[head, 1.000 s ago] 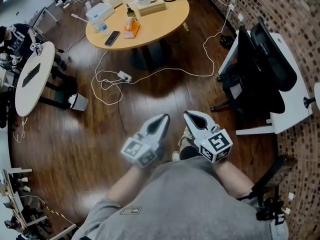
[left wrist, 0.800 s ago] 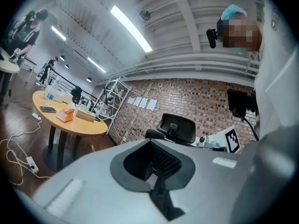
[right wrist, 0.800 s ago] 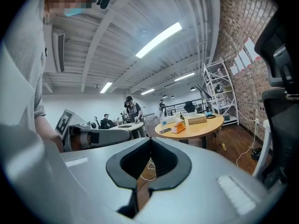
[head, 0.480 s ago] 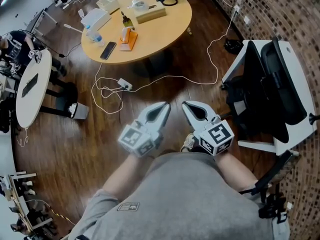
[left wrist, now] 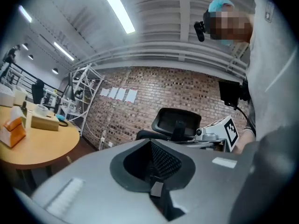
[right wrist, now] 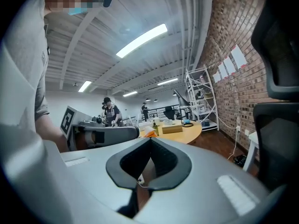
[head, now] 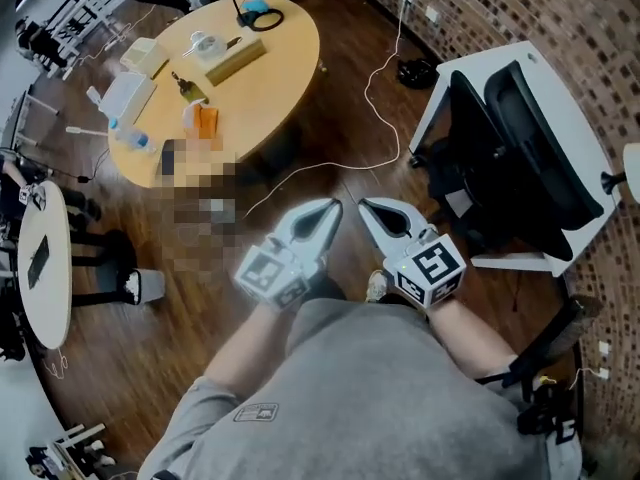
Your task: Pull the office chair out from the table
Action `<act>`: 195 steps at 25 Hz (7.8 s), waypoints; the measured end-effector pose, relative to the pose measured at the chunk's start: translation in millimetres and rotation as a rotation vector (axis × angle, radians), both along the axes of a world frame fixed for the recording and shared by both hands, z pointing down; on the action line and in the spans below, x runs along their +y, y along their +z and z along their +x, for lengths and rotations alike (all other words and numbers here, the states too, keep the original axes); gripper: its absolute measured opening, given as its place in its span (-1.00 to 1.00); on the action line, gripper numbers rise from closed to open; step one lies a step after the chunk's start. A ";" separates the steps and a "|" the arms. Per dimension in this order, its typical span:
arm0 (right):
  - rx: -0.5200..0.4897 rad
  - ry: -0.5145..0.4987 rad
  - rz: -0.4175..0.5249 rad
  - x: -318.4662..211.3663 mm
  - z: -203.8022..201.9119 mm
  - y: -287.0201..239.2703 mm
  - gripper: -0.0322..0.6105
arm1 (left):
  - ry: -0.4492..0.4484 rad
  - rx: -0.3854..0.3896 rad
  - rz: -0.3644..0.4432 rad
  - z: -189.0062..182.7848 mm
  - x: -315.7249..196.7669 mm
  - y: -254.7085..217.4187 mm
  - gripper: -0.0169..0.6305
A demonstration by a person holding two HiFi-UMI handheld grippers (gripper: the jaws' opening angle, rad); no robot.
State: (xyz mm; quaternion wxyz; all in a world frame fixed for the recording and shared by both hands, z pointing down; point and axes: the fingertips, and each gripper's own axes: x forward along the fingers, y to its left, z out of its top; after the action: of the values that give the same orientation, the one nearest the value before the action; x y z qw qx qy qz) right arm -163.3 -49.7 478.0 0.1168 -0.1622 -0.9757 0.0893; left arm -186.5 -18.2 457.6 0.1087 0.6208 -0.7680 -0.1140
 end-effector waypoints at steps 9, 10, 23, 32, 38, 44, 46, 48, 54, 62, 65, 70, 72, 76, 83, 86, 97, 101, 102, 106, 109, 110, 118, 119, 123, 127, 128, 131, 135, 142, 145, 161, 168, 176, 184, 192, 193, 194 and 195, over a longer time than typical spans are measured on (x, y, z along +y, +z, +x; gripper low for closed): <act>-0.011 0.413 0.026 -40.3 -26.4 -12.7 -0.87 | 0.440 0.014 0.027 -26.9 -55.3 -12.4 -0.95; -0.013 0.446 0.031 -44.4 -24.9 -12.4 -0.87 | 0.476 0.016 0.023 -25.2 -59.7 -10.5 -0.94; -0.024 0.924 0.079 -178.8 115.3 -36.9 -0.87 | 0.929 0.013 0.040 96.0 -206.0 -28.7 -0.94; -0.016 1.000 0.088 -223.9 159.1 -31.9 -0.87 | 0.978 0.006 0.041 127.8 -250.2 -24.5 -0.94; 0.043 1.070 0.127 -252.5 175.3 -24.9 -0.86 | 0.953 -0.048 0.021 100.0 -285.4 -12.9 -0.94; 0.177 1.142 0.205 -285.0 205.8 -12.3 -0.55 | 0.927 -0.212 -0.036 61.9 -327.2 -7.3 -0.70; 0.232 1.158 0.265 -295.3 219.4 -11.0 -0.41 | 0.912 -0.299 -0.052 50.7 -339.2 -5.2 -0.54; 0.297 1.166 0.343 -306.0 233.8 -11.3 -0.31 | 0.901 -0.380 -0.064 40.1 -351.2 -3.1 -0.41; 0.532 1.162 0.579 -336.9 278.3 -7.1 -0.03 | 0.906 -0.636 -0.110 18.6 -381.6 2.6 -0.06; 0.711 1.007 0.594 -358.3 289.3 19.2 0.24 | 0.947 -0.852 -0.179 7.9 -398.6 20.0 0.14; 0.747 0.942 0.601 -360.2 281.0 27.4 0.24 | 0.964 -0.859 -0.213 3.9 -405.7 25.6 0.17; 0.792 0.891 0.649 -371.3 274.5 35.9 0.07 | 1.036 -0.941 -0.283 16.8 -415.0 50.0 0.17; 0.808 0.877 0.663 -374.1 273.5 36.0 0.06 | 1.042 -0.945 -0.284 17.6 -417.2 49.1 0.18; 0.820 0.848 0.661 -371.1 274.5 36.4 0.01 | 1.058 -0.965 -0.291 17.1 -413.3 49.1 0.12; 0.834 0.846 0.648 -362.2 275.8 36.6 -0.05 | 1.087 -0.998 -0.301 18.6 -398.6 51.6 -0.13; 0.837 0.852 0.645 -359.7 275.3 37.9 -0.05 | 1.090 -0.968 -0.293 18.9 -396.1 51.1 -0.15; 0.830 0.808 0.692 -343.1 259.2 38.8 -0.15 | 1.148 -0.979 -0.298 3.7 -397.3 51.7 -0.12; 0.842 0.810 0.692 -339.1 255.5 38.1 -0.17 | 1.162 -0.962 -0.295 1.1 -401.4 49.1 -0.07; 0.843 0.806 0.691 -338.2 254.3 38.4 -0.18 | 1.166 -0.951 -0.300 -0.6 -399.9 47.8 -0.09; 0.861 0.817 0.683 -335.5 260.0 38.8 -0.18 | 1.190 -0.920 -0.300 3.5 -391.1 44.9 -0.18; 0.871 0.838 0.676 -336.5 265.7 39.2 -0.17 | 1.193 -0.921 -0.295 8.3 -386.8 44.1 -0.22; 0.874 0.843 0.671 -336.3 266.7 39.8 -0.17 | 1.192 -0.922 -0.294 9.3 -385.5 44.5 -0.22; 0.889 0.863 0.649 -334.1 267.5 41.2 -0.17 | 1.217 -0.925 -0.301 10.5 -378.1 47.9 -0.22; 0.890 0.864 0.647 -333.7 267.3 41.5 -0.17 | 1.220 -0.926 -0.301 10.4 -377.3 48.2 -0.22; 0.889 0.861 0.647 -332.6 267.6 41.0 -0.17 | 1.228 -0.923 -0.300 10.7 -376.3 47.5 -0.22; 0.881 0.841 0.659 -332.6 263.4 40.1 -0.17 | 1.220 -0.928 -0.300 5.2 -381.9 46.5 -0.26; 0.878 0.835 0.663 -332.4 261.3 39.4 -0.17 | 1.219 -0.931 -0.300 3.3 -383.9 46.6 -0.26; 0.863 0.820 0.668 -330.4 254.3 38.1 -0.19 | 1.225 -0.932 -0.305 -2.4 -389.8 46.8 -0.24; 0.853 0.807 0.668 -328.7 248.5 37.1 -0.21 | 1.245 -0.932 -0.319 -7.4 -394.9 47.2 -0.21; 0.848 0.794 0.661 -324.6 248.2 35.9 -0.23 | 1.303 -1.025 -0.383 -8.2 -387.7 54.1 -0.22; 0.859 0.802 0.658 -322.2 252.3 37.6 -0.22 | 1.332 -1.024 -0.401 -4.7 -379.3 55.4 -0.22; 0.859 0.776 0.660 -293.1 249.3 34.5 -0.22 | 1.302 -1.001 -0.377 -10.1 -342.7 48.3 -0.34; 0.862 0.779 0.654 -271.9 239.5 37.7 -0.23 | 1.296 -1.007 -0.379 -19.3 -326.7 51.6 -0.34; 0.888 0.813 0.634 -246.2 241.6 36.9 -0.21 | 1.335 -1.014 -0.359 -18.0 -299.5 49.6 -0.36; 0.906 0.828 0.615 -211.1 264.1 38.0 -0.18 | 1.347 -1.023 -0.345 4.0 -260.7 50.1 -0.39; 0.892 0.831 0.638 -181.7 286.8 34.7 -0.16 | 1.319 -1.002 -0.344 26.5 -216.3 45.8 -0.41; 0.888 0.826 0.643 -178.4 287.6 34.2 -0.15 | 1.310 -0.998 -0.350 27.0 -211.4 46.3 -0.41; 0.882 0.820 0.649 -174.4 288.1 33.4 -0.15 | 1.304 -0.995 -0.357 27.5 -206.6 46.3 -0.40; 0.876 0.815 0.653 -169.3 288.4 32.9 -0.15 | 1.301 -0.993 -0.365 28.0 -201.4 46.0 -0.40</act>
State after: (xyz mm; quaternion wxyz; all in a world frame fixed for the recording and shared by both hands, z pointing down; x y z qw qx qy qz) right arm 125.1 -219.0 510.9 0.5009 0.3129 -0.7986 -0.1156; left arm -158.5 -219.5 503.7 -0.0995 0.8907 -0.2218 0.3841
